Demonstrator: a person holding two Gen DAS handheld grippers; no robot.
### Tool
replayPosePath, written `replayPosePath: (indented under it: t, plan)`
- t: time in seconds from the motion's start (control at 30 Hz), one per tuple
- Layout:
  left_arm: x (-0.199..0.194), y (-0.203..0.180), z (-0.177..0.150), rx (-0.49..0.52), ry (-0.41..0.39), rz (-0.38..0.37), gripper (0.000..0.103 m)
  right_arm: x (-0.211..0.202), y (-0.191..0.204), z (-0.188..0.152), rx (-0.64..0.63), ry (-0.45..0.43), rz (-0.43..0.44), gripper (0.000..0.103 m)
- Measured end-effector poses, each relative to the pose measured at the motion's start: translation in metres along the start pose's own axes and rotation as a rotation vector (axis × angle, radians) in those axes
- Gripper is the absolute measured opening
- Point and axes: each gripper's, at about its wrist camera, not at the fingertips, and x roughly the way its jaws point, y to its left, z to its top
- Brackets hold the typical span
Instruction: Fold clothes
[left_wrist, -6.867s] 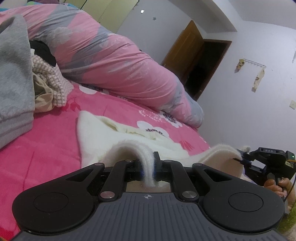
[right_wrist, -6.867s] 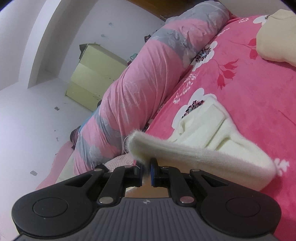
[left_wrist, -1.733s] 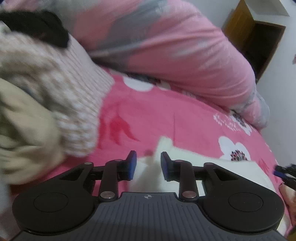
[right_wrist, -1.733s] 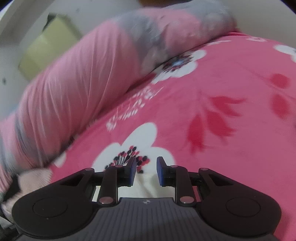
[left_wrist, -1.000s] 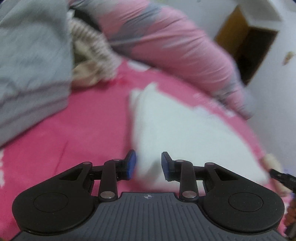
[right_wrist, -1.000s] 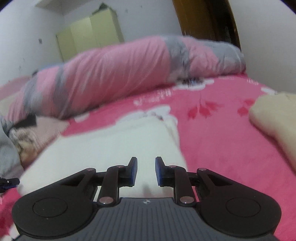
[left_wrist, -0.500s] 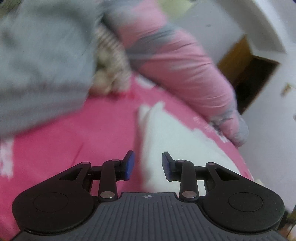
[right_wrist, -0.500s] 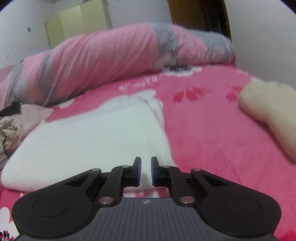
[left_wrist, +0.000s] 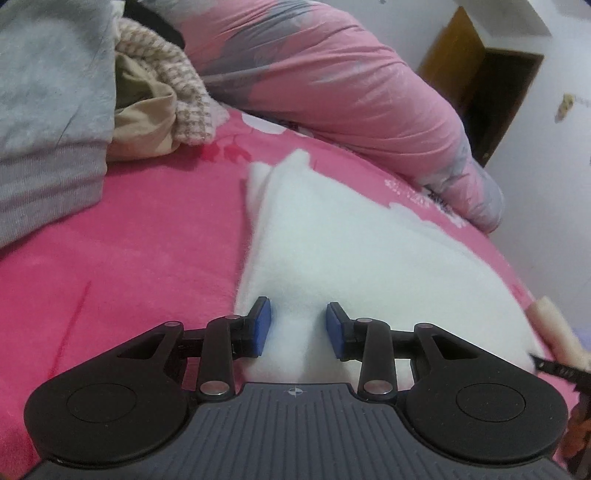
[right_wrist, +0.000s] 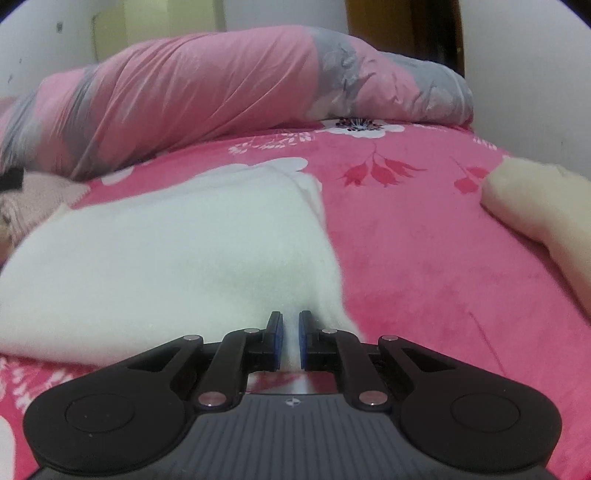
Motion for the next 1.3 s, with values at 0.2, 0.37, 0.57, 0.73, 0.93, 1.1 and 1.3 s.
replayPosePath:
  t: [0.2, 0.37, 0.57, 0.73, 0.93, 1.1, 1.3]
  plan:
    - [-0.031, -0.027, 0.009, 0.144, -0.115, 0.024, 0.033, -0.028, 0.01, 0.019, -0.026, -0.092, -0.012, 0.009]
    - [0.0, -0.013, -0.002, 0.101, -0.014, 0.065, 0.034, 0.008, -0.007, 0.0, -0.003, -0.009, -0.025, 0.007]
    - [-0.026, -0.009, 0.015, 0.053, -0.091, 0.031, 0.033, -0.013, 0.005, 0.028, -0.059, -0.028, -0.033, 0.008]
    - [-0.016, -0.041, 0.028, 0.175, -0.127, 0.002, 0.034, -0.009, 0.016, 0.045, -0.083, -0.107, -0.012, 0.008]
    - [0.031, -0.032, 0.012, 0.187, -0.059, 0.13, 0.036, 0.035, 0.002, 0.03, -0.042, -0.029, 0.002, 0.008]
    - [0.022, -0.043, 0.03, 0.176, -0.107, 0.101, 0.035, 0.018, 0.008, 0.059, -0.054, -0.074, 0.017, 0.008]
    - [0.055, -0.035, 0.038, 0.144, -0.051, 0.141, 0.036, 0.066, 0.001, 0.041, -0.036, -0.012, 0.013, 0.007]
